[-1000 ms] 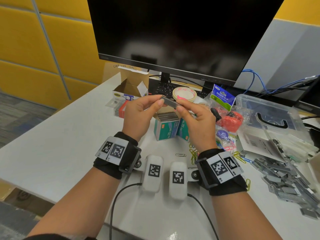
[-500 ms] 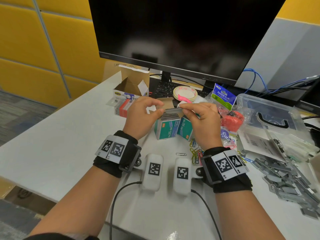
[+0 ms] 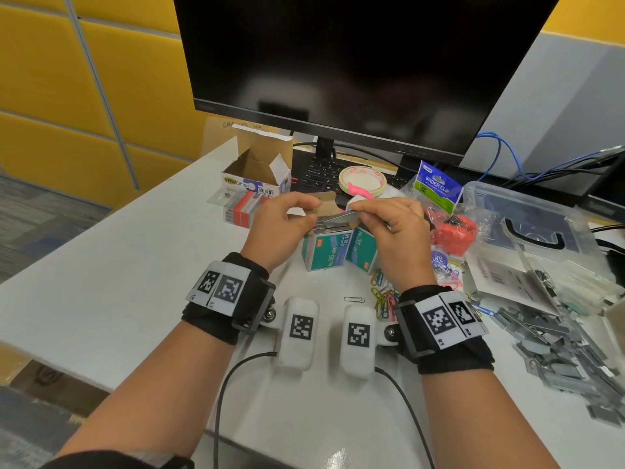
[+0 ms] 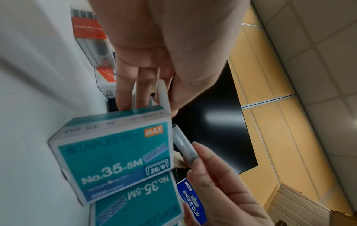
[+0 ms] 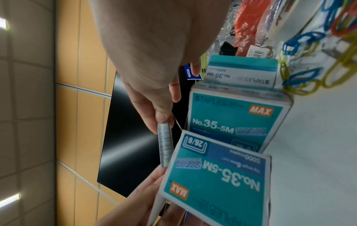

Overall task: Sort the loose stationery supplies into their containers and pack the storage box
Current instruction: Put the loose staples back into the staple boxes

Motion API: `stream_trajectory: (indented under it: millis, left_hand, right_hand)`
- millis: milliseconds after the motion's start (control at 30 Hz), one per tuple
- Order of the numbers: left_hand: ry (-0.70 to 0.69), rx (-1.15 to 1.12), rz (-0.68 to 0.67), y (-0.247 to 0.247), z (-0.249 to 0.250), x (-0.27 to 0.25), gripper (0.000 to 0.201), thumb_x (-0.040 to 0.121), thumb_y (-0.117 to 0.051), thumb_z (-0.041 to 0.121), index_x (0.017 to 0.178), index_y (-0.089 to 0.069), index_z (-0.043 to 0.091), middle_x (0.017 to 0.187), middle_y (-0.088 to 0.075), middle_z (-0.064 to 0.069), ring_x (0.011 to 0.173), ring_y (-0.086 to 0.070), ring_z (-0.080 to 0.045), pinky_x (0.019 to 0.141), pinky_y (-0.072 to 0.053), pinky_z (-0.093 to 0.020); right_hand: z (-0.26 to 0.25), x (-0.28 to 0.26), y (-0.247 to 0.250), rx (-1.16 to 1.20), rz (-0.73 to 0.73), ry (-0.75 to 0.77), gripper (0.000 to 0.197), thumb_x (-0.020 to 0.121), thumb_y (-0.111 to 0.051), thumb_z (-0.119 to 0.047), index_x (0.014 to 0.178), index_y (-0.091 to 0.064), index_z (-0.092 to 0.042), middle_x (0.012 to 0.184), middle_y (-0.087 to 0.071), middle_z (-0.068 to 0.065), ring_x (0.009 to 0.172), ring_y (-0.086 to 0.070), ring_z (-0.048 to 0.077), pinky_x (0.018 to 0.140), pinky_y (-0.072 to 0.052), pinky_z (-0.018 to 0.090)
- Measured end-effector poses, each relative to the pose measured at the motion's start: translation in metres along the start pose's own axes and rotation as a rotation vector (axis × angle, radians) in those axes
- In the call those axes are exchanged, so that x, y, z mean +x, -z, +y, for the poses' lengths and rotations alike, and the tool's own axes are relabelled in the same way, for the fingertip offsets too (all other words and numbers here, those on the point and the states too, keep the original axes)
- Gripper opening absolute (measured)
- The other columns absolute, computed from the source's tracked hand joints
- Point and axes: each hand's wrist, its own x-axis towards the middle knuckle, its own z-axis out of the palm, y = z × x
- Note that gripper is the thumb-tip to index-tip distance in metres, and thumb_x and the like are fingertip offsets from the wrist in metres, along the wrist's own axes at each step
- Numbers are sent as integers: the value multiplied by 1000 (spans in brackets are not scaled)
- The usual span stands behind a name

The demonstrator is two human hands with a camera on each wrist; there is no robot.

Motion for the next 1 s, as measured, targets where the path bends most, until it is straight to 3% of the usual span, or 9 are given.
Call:
stream_trajectory:
  millis: [200,400,600,733,833,1000]
  left_hand:
    - [25,-9,-1,0,1,-1,17,89,-58,4,97,-62,18,106,-55,7,107,-57,-19,91,-53,-41]
    - [26,-24,-31,0,3,-2,21,88,-57,1,101,-60,17,104,-53,8,100,-55,-15,88,-54,-35]
    - [23,-62,-75,0,2,-3,25,86,-58,-4,101,-60,16,99,-55,10,108,-59,-21,92,-52,-40]
    - [55,-105,-51,0,1,-1,24,86,-58,-3,101,-60,15,96,-56,10,105,-58,-19,87,-54,-37]
    - [67,-117,-35,-1,0,0,23,87,-57,-2,102,-60,15,100,-57,5,105,-57,-20,87,-54,-39]
    - [57,-132,-27,-1,-1,1,22,87,-55,-2,102,-60,14,100,-56,5,103,-58,-20,84,-55,-35]
  right_hand:
    - [1,0,0,25,-19,-11,21,92,-56,-13,104,-72,-21,95,-57,-18,100,-40,13,77,-26,18]
    - [2,1,0,7,-8,-35,21,91,-58,-13,103,-72,-21,94,-56,-18,101,-40,14,85,-27,25]
    - [2,0,-2,7,-3,-28,20,89,-59,-12,103,-73,-20,93,-56,-18,100,-40,14,84,-28,24]
    - [4,0,-2,41,28,-11,20,91,-57,-13,102,-72,-22,94,-58,-18,99,-45,16,76,-28,17]
    - [4,1,-1,52,9,-9,21,93,-54,-13,101,-71,-22,96,-59,-17,101,-47,19,79,-25,5]
    - [4,1,-2,47,2,9,21,93,-54,-12,101,-71,-22,96,-59,-15,102,-49,20,80,-25,2]
